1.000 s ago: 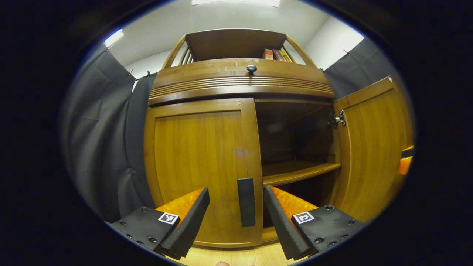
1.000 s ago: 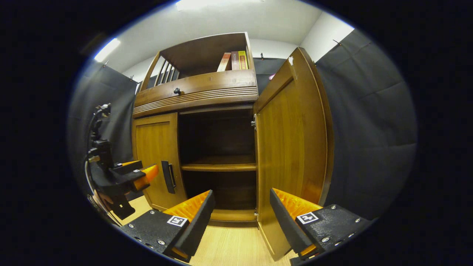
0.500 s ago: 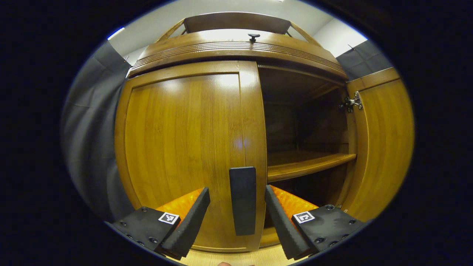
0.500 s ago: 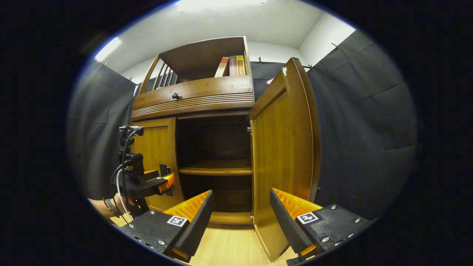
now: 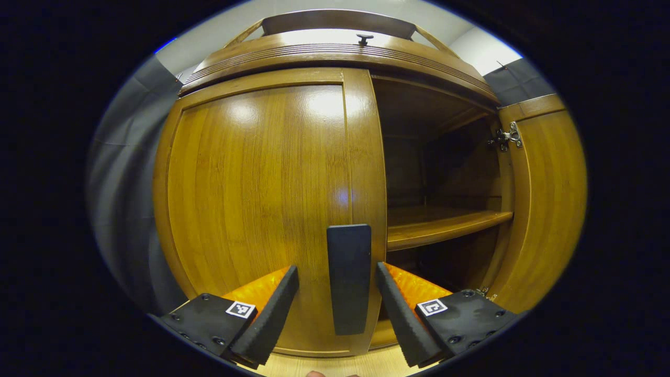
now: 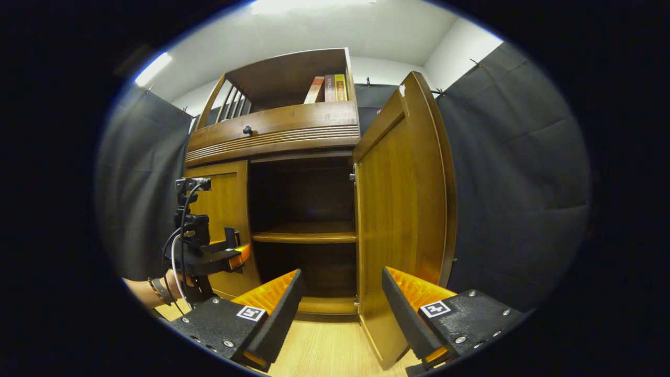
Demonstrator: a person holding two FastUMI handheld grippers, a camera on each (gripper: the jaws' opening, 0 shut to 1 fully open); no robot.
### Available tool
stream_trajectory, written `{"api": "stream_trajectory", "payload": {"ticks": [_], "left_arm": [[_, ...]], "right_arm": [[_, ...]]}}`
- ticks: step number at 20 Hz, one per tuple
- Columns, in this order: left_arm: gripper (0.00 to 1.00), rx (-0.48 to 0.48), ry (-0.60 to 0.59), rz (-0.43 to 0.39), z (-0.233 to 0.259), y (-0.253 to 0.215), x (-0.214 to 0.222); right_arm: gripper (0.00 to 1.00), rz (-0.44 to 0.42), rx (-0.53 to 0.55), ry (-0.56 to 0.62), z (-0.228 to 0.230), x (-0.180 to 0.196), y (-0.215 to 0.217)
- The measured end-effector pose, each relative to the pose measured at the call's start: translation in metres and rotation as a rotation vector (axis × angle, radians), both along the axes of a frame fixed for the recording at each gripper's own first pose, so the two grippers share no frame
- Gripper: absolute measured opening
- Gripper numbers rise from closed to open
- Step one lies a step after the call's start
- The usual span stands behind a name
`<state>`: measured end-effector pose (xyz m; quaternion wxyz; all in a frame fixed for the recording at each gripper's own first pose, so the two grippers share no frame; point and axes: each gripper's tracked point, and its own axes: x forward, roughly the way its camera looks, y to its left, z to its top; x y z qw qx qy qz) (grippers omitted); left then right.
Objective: Open the right door of the double-door shoe cabinet with the right hand, and open the left door with the left hand.
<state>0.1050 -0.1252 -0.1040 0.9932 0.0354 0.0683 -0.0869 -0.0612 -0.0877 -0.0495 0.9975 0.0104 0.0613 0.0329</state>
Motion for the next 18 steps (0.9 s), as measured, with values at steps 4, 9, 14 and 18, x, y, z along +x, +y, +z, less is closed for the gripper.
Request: {"api": "stream_trajectory", "payload": {"ticks": [4,9,14,18], "left_arm": [[0.85,-0.035,-0.007,-0.009,0.003,-0.004,-0.001],[0.54,-0.103,0.022,-0.039,-0.001,-0.013,0.000],[0.29,-0.061,0.027,-0.017,-0.001,-0.011,-0.002],[0.30,-0.062,0.045,-0.017,-0.003,-0.011,-0.002]], "right_arm": [[0.92,-0.006,0.003,0.002,-0.001,-0.001,0.002],[0.92,0.008,0.022,0.014,-0.004,-0.006,0.011],[0.92,0.020,0.039,0.018,-0.003,-0.013,0.020],[0.92,0.021,0.007,0.015,0.000,-0.022,0.022]]}}
